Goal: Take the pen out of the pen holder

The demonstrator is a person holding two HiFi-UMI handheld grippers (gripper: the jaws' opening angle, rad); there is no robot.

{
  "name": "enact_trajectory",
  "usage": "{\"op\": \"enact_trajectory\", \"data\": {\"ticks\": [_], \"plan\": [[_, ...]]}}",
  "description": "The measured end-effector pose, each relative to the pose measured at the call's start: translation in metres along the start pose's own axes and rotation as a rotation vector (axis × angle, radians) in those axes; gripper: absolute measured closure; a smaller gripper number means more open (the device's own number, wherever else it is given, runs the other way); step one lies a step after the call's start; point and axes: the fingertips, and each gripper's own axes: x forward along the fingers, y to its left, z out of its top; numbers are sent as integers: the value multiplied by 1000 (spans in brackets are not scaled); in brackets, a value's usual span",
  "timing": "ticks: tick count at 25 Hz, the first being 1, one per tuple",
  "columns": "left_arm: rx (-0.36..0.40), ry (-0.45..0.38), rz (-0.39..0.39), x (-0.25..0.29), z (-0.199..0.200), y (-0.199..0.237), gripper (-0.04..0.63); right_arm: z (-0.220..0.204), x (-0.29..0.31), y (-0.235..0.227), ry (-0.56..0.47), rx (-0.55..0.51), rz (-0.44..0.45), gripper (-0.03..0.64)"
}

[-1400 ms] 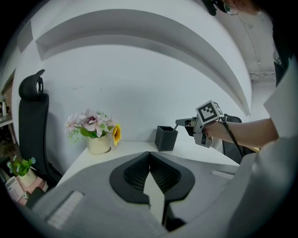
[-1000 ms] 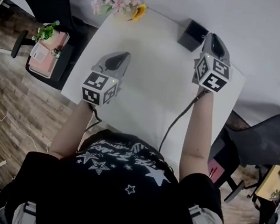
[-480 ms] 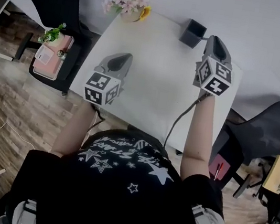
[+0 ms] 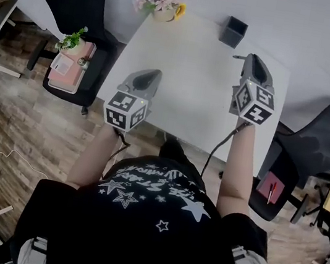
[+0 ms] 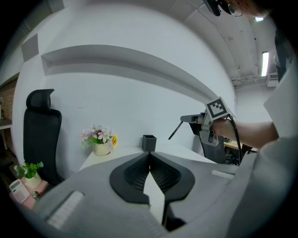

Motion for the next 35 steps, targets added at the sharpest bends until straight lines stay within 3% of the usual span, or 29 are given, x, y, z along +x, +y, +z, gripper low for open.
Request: {"op": "enact_trajectory", "data": {"ticks": [13, 20, 26, 35], "plan": [[29, -5, -37, -108, -40, -40, 584, -37, -128, 50, 17, 41, -30, 581], [3, 18, -62, -170, -74, -60, 584, -69, -220, 80, 71, 46, -69, 581], [-27, 45, -107, -193, -98, -90, 584, -94, -285, 93, 117, 61, -95, 581], [-13, 63, -157, -213, -112, -154, 584, -117, -354, 86, 139, 93, -101, 581]]}}
